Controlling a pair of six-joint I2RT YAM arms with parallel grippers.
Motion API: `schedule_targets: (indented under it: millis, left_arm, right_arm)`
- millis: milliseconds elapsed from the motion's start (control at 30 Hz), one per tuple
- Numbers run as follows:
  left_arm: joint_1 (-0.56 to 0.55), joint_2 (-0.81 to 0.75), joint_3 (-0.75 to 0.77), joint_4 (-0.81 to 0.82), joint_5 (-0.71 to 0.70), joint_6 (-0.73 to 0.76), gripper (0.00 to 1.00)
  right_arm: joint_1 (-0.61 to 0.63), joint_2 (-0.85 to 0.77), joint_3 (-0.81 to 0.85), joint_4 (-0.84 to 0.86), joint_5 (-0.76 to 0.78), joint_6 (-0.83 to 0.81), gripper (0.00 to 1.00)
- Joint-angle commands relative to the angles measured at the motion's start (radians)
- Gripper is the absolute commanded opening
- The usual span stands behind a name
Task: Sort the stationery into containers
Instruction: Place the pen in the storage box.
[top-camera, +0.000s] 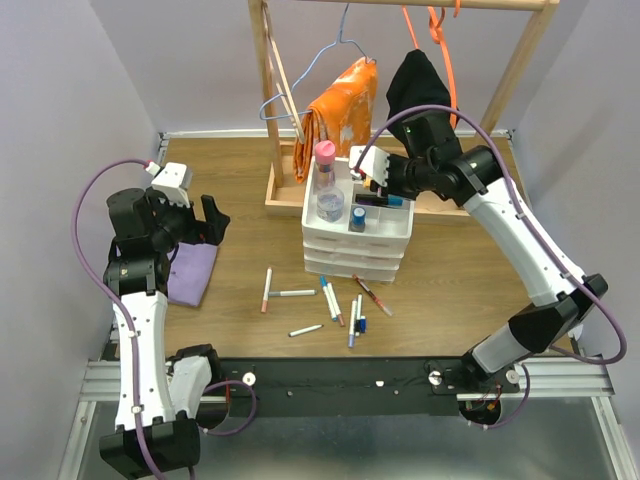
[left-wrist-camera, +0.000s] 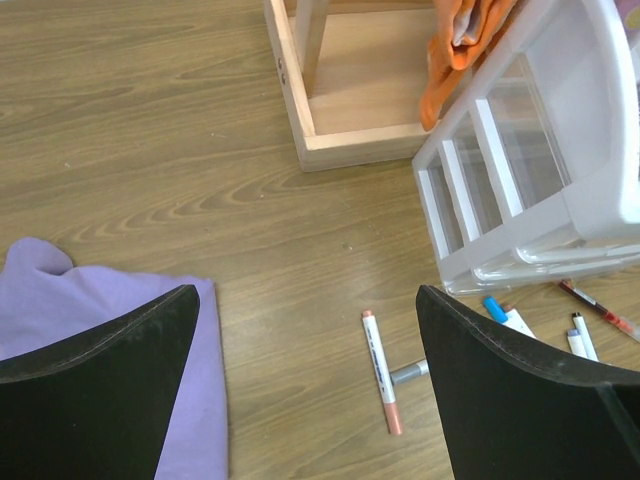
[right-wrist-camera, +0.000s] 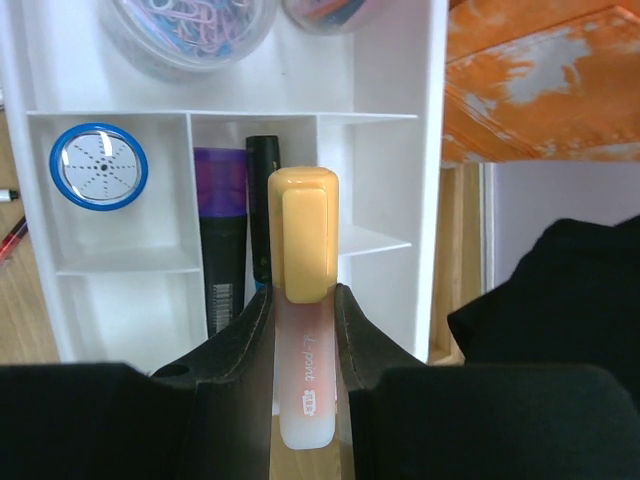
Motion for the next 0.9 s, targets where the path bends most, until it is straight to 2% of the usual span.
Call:
schedule_targets:
  millis: [0, 67, 167, 200, 300, 467, 667, 767, 867]
  left_arm:
    - [0.024, 0.012, -0.011, 0.022, 0.042, -0.002, 0.99]
    - [0.030, 0.018, -0.008, 0.025, 0.044, 0.001, 0.99]
    - [0.032, 0.024, -0.002, 0.023, 0.045, 0.004, 0.99]
    - [0.032, 0.029, 0.001, 0.023, 0.047, 0.006, 0.99]
    - [0.032, 0.035, 0.003, 0.028, 0.051, 0.008, 0.99]
    - [0.030, 0.043, -0.011, 0.057, 0.073, -0.002, 0.99]
    - [0.018, 0.043, -0.043, 0.095, 0.087, -0.011, 0.99]
    - [0.013, 0.044, -0.048, 0.104, 0.096, -0.054, 0.99]
    - [0.001, 0.038, -0.060, 0.097, 0.104, -0.065, 0.99]
  right_arm:
    - [-0.003, 0.028, -0.003, -0.050, -0.096, -0.044, 0.06]
    - [-0.004, 0.042, 0.002, -0.059, -0.107, -0.044, 0.06]
    - [-0.004, 0.056, 0.010, -0.083, -0.111, -0.039, 0.12]
    - [-0.006, 0.057, 0.011, -0.087, -0.110, -0.034, 0.21]
    - [-0.004, 0.056, 0.031, -0.108, -0.116, -0.027, 0.37]
    - [-0.004, 0.082, 0.164, -0.175, -0.116, 0.039, 0.51]
    - [-0.003, 0.056, 0.278, -0.225, -0.130, 0.140, 0.57]
    - [-0.003, -0.039, 0.196, -0.199, -0.147, 0.170, 0.57]
    - [-0.004, -0.192, 0.022, -0.134, -0.197, 0.168, 0.57]
